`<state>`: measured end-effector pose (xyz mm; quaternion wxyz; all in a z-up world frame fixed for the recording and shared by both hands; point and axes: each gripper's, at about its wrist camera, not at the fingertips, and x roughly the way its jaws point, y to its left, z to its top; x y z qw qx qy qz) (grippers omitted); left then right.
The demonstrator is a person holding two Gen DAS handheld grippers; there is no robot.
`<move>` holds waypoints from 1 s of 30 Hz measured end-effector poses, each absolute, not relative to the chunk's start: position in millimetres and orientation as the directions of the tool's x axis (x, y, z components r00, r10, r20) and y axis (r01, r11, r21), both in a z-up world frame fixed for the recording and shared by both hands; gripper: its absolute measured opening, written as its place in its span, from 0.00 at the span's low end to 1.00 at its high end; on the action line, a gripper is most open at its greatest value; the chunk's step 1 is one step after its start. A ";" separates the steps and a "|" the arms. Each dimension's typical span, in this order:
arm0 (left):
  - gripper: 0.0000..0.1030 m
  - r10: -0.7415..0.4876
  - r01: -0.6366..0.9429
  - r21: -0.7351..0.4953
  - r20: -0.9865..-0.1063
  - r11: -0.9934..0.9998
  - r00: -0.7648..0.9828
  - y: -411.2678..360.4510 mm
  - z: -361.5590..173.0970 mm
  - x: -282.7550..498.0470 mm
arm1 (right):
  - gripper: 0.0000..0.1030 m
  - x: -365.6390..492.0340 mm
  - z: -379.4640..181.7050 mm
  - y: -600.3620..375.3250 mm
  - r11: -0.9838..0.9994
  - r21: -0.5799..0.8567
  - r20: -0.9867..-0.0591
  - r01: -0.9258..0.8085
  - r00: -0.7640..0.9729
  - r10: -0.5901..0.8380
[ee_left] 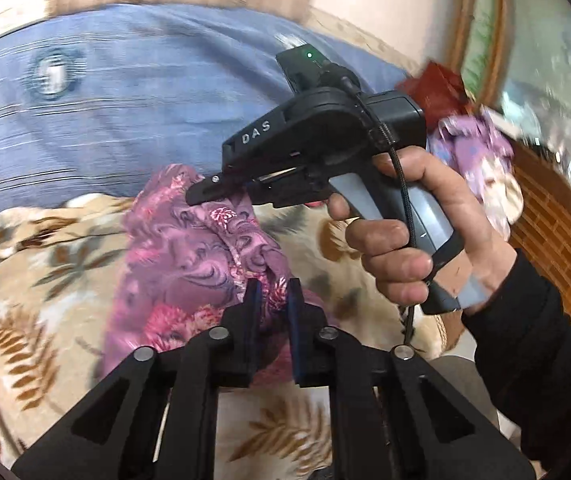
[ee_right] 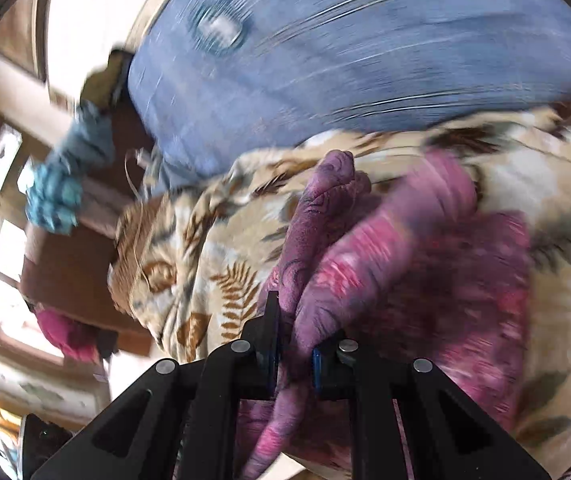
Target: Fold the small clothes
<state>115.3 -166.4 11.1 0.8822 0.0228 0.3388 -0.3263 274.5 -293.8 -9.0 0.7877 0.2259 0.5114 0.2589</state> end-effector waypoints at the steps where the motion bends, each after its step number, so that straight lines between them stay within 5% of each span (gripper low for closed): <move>1: 0.09 -0.554 0.601 -0.169 -0.632 0.781 0.542 -182.0 4.6 115.2 | 0.11 271.2 -15.3 -312.0 0.755 0.636 -0.675 -0.158 0.358 0.644; 8: 0.04 -0.478 0.646 -0.125 -0.778 0.753 0.407 -260.2 -61.2 112.1 | 0.11 259.7 -89.5 -396.8 0.623 0.778 -0.543 -0.073 0.419 0.728; 10: 0.00 -0.460 0.660 -0.120 -0.807 0.742 0.371 -270.2 -70.6 108.3 | 0.11 262.4 -105.6 -405.0 0.632 0.775 -0.575 -0.029 0.383 0.723; 12: 0.00 -0.504 0.682 -0.180 -0.806 0.709 0.311 -271.0 -67.1 102.9 | 0.11 261.1 -98.9 -404.2 0.644 0.762 -0.572 -0.067 0.397 0.718; 15: 0.00 -0.493 0.697 -0.128 -0.796 0.705 0.352 -270.9 -58.0 89.3 | 0.11 244.6 -49.9 -401.2 0.586 0.764 -0.425 -0.268 0.475 0.771; 19: 0.00 -0.567 0.681 -0.265 -0.780 0.683 0.265 -244.9 -47.5 89.2 | 0.12 248.6 -56.1 -388.4 0.680 0.694 -0.551 -0.238 0.432 0.714; 22: 0.26 -0.608 0.670 -0.291 -0.736 0.683 0.299 -214.2 -28.0 84.4 | 0.14 257.7 -111.2 -393.0 0.754 0.652 -0.705 -0.084 0.297 0.643; 23: 0.46 -0.599 0.667 -0.266 -0.728 0.696 0.333 -206.0 -22.0 80.3 | 0.19 258.2 -120.2 -394.7 0.768 0.637 -0.730 -0.059 0.274 0.627; 30: 0.50 -0.401 0.684 0.117 -0.734 0.720 0.548 -195.9 -12.4 95.4 | 0.54 259.0 -126.6 -412.1 0.734 0.679 -0.702 0.001 0.295 0.648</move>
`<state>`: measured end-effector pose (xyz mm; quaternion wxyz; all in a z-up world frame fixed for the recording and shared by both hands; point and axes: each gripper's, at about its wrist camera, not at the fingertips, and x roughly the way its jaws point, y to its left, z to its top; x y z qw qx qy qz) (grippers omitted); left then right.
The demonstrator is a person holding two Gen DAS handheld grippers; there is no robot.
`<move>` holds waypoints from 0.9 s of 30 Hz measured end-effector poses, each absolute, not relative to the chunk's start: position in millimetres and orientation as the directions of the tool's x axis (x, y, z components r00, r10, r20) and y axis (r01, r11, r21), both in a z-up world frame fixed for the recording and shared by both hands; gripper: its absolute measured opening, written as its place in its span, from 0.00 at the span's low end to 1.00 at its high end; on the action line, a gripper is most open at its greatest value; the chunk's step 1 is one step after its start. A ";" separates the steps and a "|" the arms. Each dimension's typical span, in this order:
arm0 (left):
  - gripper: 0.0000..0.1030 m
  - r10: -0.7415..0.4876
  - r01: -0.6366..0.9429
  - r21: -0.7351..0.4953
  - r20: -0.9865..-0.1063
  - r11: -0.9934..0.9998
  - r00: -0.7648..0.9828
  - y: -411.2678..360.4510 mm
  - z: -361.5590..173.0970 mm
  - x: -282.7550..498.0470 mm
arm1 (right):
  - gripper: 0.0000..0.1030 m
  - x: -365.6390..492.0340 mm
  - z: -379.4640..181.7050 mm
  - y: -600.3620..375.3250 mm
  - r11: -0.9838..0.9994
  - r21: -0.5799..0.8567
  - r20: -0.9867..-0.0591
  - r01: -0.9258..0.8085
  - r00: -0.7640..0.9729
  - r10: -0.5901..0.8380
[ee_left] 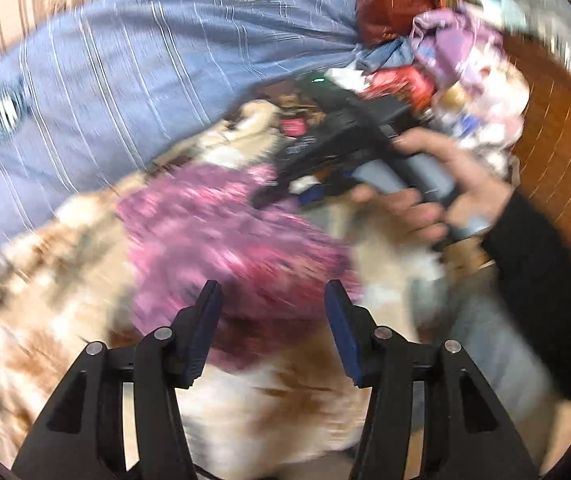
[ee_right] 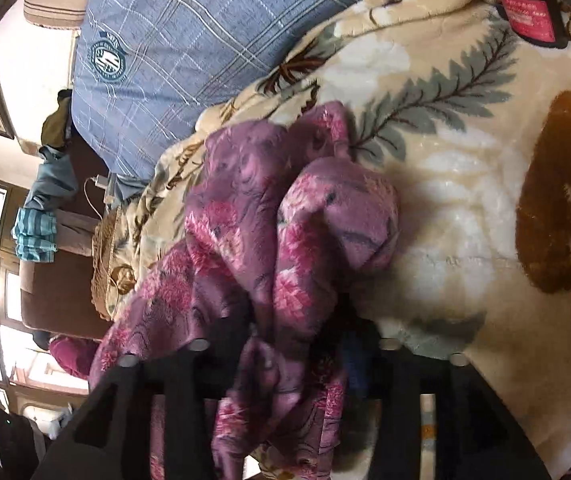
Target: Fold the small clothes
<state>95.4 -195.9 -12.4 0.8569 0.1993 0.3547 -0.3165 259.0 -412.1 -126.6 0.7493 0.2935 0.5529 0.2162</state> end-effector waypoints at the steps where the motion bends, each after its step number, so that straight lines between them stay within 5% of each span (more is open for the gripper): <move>1: 0.50 -0.407 0.701 0.143 -0.726 0.698 0.554 -195.0 -10.2 98.2 | 0.54 259.3 -125.8 -417.3 0.728 0.686 -0.693 0.004 0.307 0.652; 8: 0.68 -0.382 0.753 0.579 -0.649 0.313 0.658 -224.1 -34.0 60.7 | 0.64 266.8 -124.8 -452.5 0.557 0.829 -0.524 0.055 0.430 0.736; 14: 0.68 -0.290 0.701 0.687 -0.643 0.192 0.709 -248.5 -85.4 70.7 | 0.64 302.0 -133.3 -436.5 0.589 0.805 -0.570 0.078 0.380 0.729; 16: 0.58 -0.289 0.707 0.659 -0.645 0.257 0.707 -247.8 -83.1 78.1 | 0.62 314.3 -132.0 -429.1 0.631 0.773 -0.611 0.061 0.340 0.715; 18: 0.30 -0.293 0.719 0.607 -0.658 0.338 0.693 -244.2 -78.4 88.2 | 0.44 329.7 -128.0 -416.2 0.718 0.696 -0.689 0.024 0.305 0.658; 19: 0.25 -0.294 0.732 0.562 -0.677 0.386 0.675 -242.2 -75.6 94.5 | 0.39 337.8 -126.5 -406.1 0.753 0.658 -0.723 -0.002 0.278 0.633; 20: 0.19 -0.308 0.741 0.511 -0.689 0.435 0.656 -238.6 -70.6 99.0 | 0.23 341.2 -125.8 -399.8 0.768 0.640 -0.739 -0.010 0.267 0.619; 24: 0.16 -0.394 0.752 0.338 -0.691 0.566 0.606 -229.9 -42.0 100.4 | 0.13 334.4 -106.4 -392.9 0.740 0.669 -0.679 -0.070 0.347 0.647; 27: 0.16 -0.452 0.751 0.202 -0.691 0.628 0.564 -246.7 -37.0 110.6 | 0.05 329.9 -52.9 -391.3 0.684 0.688 -0.541 -0.242 0.458 0.706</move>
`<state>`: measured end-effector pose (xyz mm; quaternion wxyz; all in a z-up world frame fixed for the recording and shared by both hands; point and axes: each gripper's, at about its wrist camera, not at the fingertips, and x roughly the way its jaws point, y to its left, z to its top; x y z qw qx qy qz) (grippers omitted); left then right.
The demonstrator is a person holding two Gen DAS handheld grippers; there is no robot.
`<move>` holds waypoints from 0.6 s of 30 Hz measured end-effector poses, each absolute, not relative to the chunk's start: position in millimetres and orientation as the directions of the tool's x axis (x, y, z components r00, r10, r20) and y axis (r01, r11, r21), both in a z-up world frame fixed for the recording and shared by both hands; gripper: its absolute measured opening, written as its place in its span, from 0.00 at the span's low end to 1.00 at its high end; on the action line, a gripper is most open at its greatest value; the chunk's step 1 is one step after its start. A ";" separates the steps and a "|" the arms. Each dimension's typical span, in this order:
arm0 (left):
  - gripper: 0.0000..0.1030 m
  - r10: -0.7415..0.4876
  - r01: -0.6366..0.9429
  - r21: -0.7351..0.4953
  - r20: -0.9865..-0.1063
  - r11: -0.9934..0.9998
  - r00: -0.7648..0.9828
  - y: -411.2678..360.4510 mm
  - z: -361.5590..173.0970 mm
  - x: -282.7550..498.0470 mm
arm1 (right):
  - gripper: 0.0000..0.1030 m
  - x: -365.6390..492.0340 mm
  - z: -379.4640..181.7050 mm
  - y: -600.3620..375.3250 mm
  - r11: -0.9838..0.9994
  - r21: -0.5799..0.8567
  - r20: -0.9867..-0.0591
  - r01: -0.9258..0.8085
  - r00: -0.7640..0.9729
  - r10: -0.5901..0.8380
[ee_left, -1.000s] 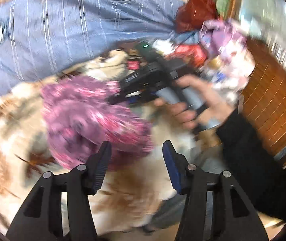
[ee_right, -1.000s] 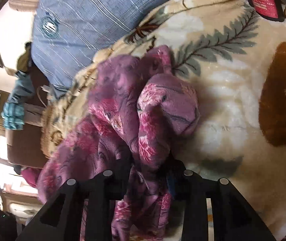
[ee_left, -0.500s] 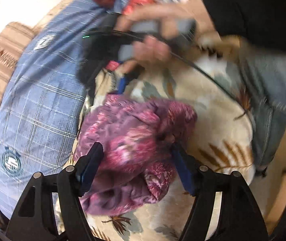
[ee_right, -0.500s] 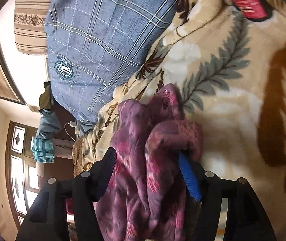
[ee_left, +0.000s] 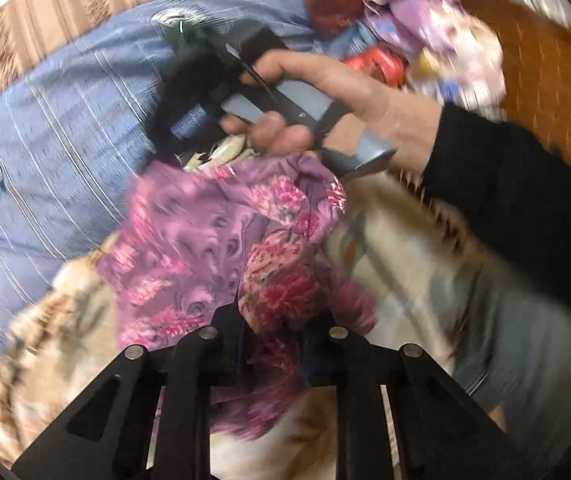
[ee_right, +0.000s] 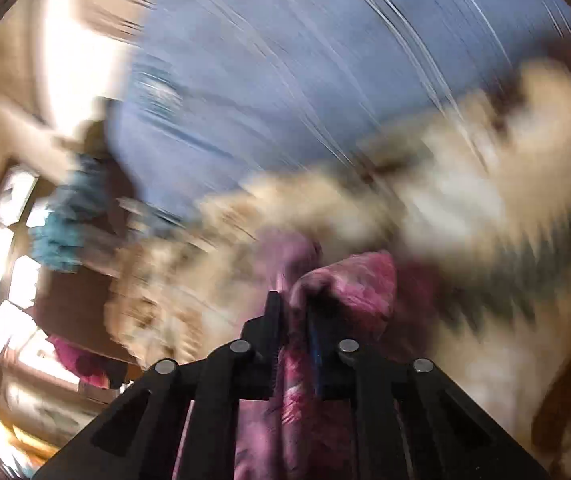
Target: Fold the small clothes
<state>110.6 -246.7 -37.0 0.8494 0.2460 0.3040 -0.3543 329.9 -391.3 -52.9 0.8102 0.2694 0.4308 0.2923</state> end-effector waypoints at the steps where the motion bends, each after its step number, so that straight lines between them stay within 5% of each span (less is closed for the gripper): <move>1: 0.16 -0.441 0.748 0.198 -0.702 0.634 0.560 -256.0 -44.8 117.5 | 0.05 331.3 -46.0 -389.4 0.684 0.680 -0.532 -0.264 0.464 0.708; 6: 0.19 -0.377 0.755 0.229 -0.755 0.614 0.536 -291.9 -92.1 124.4 | 0.06 359.9 -117.7 -398.2 0.794 0.602 -0.717 -0.080 0.382 0.582; 9: 0.34 -0.399 0.765 0.226 -0.744 0.604 0.535 -287.0 -82.4 114.0 | 0.10 362.8 -158.1 -422.7 0.693 0.720 -0.662 0.032 0.329 0.673; 11: 0.42 -0.444 0.778 0.158 -0.745 0.608 0.498 -268.6 -61.2 106.0 | 0.29 353.4 -139.3 -433.5 0.701 0.712 -0.662 0.032 0.361 0.656; 12: 0.47 -0.459 0.778 0.135 -0.741 0.614 0.491 -259.8 -53.4 102.7 | 0.51 342.8 -120.3 -437.3 0.732 0.682 -0.673 0.007 0.398 0.623; 13: 0.49 -0.472 0.768 0.114 -0.729 0.630 0.496 -245.0 -44.0 93.4 | 0.60 333.5 -108.1 -441.3 0.742 0.670 -0.670 -0.008 0.423 0.610; 18: 0.67 -0.405 0.647 0.151 -0.669 0.747 0.623 -176.7 -19.0 71.3 | 0.72 256.1 -49.0 -446.4 0.785 0.619 -0.667 -0.023 0.512 0.541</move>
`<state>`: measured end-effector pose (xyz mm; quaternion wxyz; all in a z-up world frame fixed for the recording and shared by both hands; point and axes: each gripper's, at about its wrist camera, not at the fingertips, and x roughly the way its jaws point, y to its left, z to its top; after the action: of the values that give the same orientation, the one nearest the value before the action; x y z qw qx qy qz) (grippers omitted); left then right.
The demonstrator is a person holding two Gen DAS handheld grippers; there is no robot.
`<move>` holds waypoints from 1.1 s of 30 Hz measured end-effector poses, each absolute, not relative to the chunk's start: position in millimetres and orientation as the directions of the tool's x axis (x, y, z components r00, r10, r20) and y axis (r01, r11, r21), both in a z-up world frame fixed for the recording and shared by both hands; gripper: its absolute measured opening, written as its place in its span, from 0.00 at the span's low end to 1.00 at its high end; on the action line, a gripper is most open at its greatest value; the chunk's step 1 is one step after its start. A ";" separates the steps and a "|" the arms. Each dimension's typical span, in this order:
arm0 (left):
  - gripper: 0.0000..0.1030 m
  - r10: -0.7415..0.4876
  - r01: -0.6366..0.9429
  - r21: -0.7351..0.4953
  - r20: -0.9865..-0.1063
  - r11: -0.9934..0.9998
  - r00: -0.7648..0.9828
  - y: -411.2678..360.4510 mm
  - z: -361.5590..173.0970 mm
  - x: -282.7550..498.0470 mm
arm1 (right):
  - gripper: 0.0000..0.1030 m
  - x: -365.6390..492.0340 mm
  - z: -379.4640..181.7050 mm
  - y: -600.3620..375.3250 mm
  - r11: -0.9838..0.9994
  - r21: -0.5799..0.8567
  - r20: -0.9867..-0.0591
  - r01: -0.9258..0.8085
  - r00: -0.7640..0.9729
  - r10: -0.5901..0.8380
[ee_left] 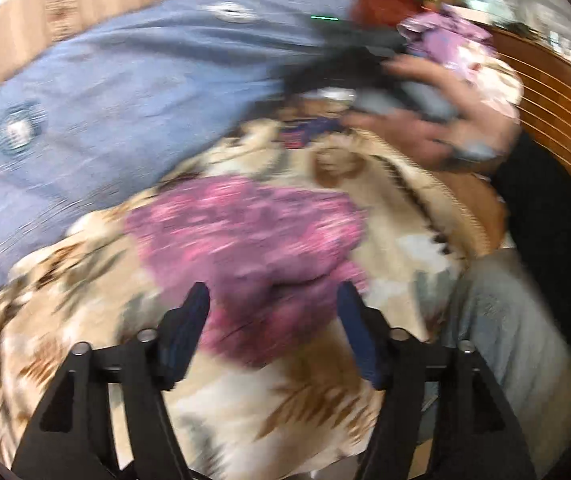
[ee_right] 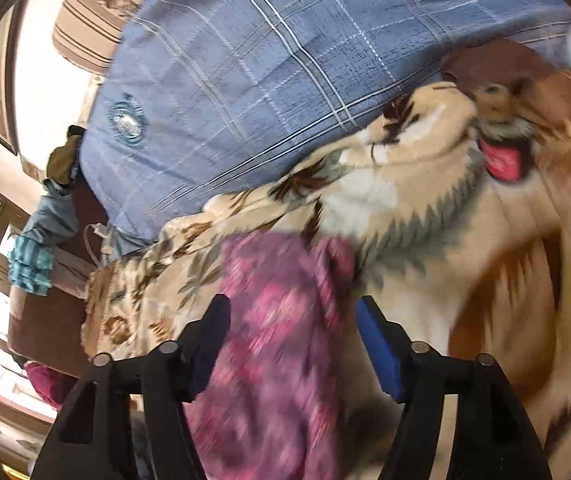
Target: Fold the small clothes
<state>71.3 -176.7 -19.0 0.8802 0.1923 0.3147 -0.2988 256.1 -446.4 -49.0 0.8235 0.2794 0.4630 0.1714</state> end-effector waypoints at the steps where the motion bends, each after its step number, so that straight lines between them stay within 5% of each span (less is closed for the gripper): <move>1: 0.68 -0.376 0.620 0.160 -0.671 0.768 0.639 -166.2 -22.8 72.4 | 0.74 237.5 -52.6 -444.0 0.776 0.630 -0.668 0.002 0.511 0.541; 8: 0.68 -0.321 0.605 0.136 -0.745 0.785 0.585 -162.3 -59.1 100.9 | 0.69 159.2 -125.2 -424.1 0.724 0.669 -0.697 0.170 0.480 0.532; 14: 0.68 -0.274 0.606 0.189 -0.762 0.773 0.587 -196.5 -72.4 116.6 | 0.65 155.7 -125.4 -422.0 0.645 0.757 -0.598 0.103 0.509 0.619; 16: 0.68 -0.261 0.595 0.213 -0.749 0.775 0.608 -201.9 -73.1 119.8 | 0.47 161.8 -134.7 -412.7 0.664 0.739 -0.626 0.113 0.477 0.616; 17: 0.67 -0.250 0.569 0.220 -0.733 0.792 0.632 -200.8 -70.0 122.2 | 0.30 163.3 -134.0 -408.4 0.679 0.725 -0.640 0.112 0.474 0.605; 21: 0.35 -0.421 0.478 -0.134 -0.709 0.868 0.565 -153.1 -54.0 143.6 | 0.19 153.6 -116.8 -408.5 0.636 0.771 -0.561 0.045 0.521 0.643; 26: 0.23 -0.419 0.488 -0.132 -0.728 0.863 0.543 -129.7 -76.6 130.8 | 0.17 134.6 -121.4 -385.5 0.675 0.738 -0.596 0.010 0.477 0.645; 28: 0.22 -0.409 0.463 -0.158 -0.756 0.872 0.512 -122.8 -100.8 130.6 | 0.17 144.1 -159.2 -380.4 0.687 0.718 -0.671 0.115 0.378 0.638; 33: 0.21 -0.390 0.475 -0.108 -0.739 0.873 0.549 -131.0 -98.5 115.7 | 0.18 146.0 -160.0 -384.1 0.678 0.724 -0.665 0.125 0.387 0.638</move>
<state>115.7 -131.0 -98.5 0.8786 0.0520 0.4058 -0.2462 146.0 -384.1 -160.0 0.7498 0.3626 0.5264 0.1711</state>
